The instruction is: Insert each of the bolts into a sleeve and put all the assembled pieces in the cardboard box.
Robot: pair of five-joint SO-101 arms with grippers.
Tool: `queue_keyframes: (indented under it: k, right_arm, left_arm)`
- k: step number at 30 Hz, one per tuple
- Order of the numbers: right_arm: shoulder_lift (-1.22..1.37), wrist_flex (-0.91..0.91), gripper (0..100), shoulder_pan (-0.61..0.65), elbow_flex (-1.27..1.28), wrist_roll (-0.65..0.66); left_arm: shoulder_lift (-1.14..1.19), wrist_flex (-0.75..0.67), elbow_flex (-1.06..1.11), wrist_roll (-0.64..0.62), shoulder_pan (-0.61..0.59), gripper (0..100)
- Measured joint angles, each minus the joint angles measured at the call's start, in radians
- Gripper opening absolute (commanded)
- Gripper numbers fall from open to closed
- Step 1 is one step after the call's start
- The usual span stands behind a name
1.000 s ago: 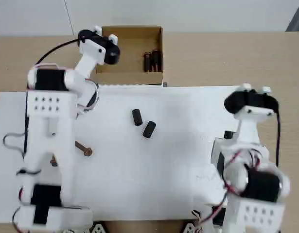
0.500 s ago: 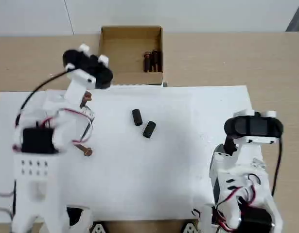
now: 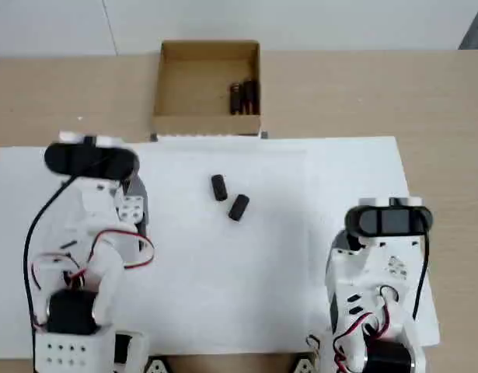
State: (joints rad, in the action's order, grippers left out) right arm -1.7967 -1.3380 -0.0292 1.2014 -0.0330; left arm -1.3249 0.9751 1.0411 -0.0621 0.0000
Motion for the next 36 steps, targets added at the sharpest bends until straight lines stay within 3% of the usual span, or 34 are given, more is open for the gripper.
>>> queue_keyframes:
  k: [11, 16, 22, 28, 36]
  right_arm:
    - [-0.005, 0.212, 0.3, 0.232, 0.175, 0.0]
    - [-0.005, 0.328, 0.3, 0.344, 0.281, 0.0]
    - [-0.005, 0.446, 0.3, 0.497, 0.393, 0.0]
    - [-0.005, 0.473, 0.3, 0.641, 0.43, 0.081]
    - [-0.005, 0.473, 0.3, 0.721, 0.43, 0.161]
  left_arm:
    - [-0.265, -0.029, 0.218, -0.043, 0.0, 0]
    - [-0.351, -0.107, 0.344, -0.058, 0.109, 0]
    - [-0.462, -0.224, 0.442, -0.295, 0.235, 0]
    - [-0.476, -0.249, 0.446, -0.462, 0.25, 1]
    - [-0.476, -0.249, 0.446, -0.669, 0.259, 1]
